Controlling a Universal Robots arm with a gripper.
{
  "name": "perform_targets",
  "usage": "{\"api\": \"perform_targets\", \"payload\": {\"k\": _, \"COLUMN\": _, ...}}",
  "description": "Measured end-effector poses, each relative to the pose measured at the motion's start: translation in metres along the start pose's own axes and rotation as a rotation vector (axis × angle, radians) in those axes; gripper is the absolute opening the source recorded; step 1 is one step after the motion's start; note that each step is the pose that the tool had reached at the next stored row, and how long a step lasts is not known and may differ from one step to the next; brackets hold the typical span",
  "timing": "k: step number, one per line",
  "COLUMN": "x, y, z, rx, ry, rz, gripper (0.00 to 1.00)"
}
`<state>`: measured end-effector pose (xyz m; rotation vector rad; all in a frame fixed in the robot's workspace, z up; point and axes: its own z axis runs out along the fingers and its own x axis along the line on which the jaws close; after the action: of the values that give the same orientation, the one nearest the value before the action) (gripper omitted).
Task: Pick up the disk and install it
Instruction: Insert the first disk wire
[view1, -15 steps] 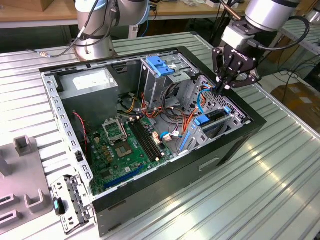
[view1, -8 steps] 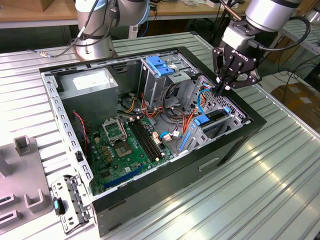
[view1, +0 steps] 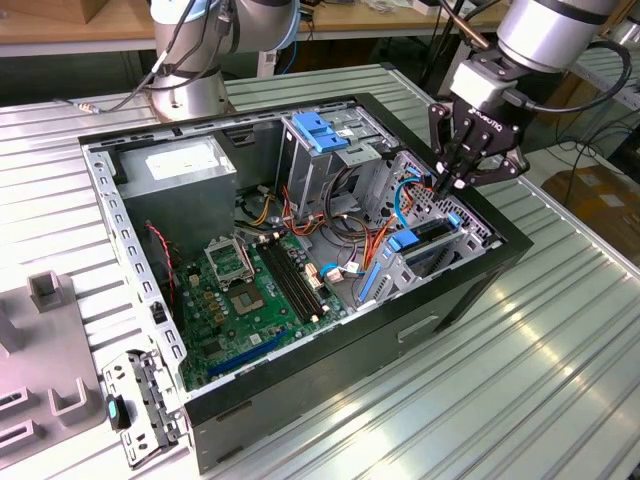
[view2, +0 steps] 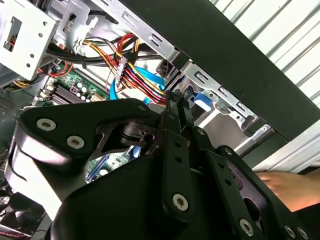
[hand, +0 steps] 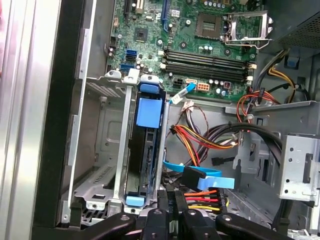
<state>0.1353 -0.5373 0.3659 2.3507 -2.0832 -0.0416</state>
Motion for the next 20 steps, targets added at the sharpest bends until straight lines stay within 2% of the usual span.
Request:
{"api": "perform_targets", "payload": {"k": 3, "x": 0.0, "y": 0.0002, "z": 0.0007, "rx": 0.002, "ry": 0.0005, "rz": 0.004, "gripper": 0.17}}
{"api": "perform_targets", "payload": {"k": 6, "x": 0.0, "y": 0.0005, "z": 0.0015, "rx": 0.0027, "ry": 0.0, "rz": 0.038, "gripper": 0.17}}
{"api": "perform_targets", "payload": {"k": 8, "x": -0.0006, "y": 0.0092, "z": 0.004, "rx": 0.0041, "ry": 0.0001, "rz": 0.05, "gripper": 0.17}}
{"api": "perform_targets", "payload": {"k": 9, "x": 0.0067, "y": 0.0102, "z": 0.0054, "rx": 0.0042, "ry": 0.0, "rz": 0.055, "gripper": 0.17}}
{"api": "perform_targets", "payload": {"k": 10, "x": 0.0101, "y": 0.0107, "z": 0.0057, "rx": 0.0042, "ry": -0.0002, "rz": 0.056, "gripper": 0.17}}
{"api": "perform_targets", "payload": {"k": 11, "x": 0.0126, "y": 0.0111, "z": 0.007, "rx": 0.0048, "ry": -0.0005, "rz": 0.083, "gripper": 0.17}}
{"api": "perform_targets", "payload": {"k": 12, "x": 0.0125, "y": 0.0115, "z": 0.0084, "rx": 0.005, "ry": -0.001, "rz": 0.096, "gripper": 0.17}}
{"api": "perform_targets", "payload": {"k": 13, "x": 0.0122, "y": 0.0145, "z": 0.0106, "rx": 0.0052, "ry": -0.001, "rz": 0.1, "gripper": 0.17}}
{"api": "perform_targets", "payload": {"k": 20, "x": 0.0156, "y": 0.0149, "z": 0.0132, "rx": 0.0052, "ry": -0.0009, "rz": 0.101, "gripper": 0.17}}
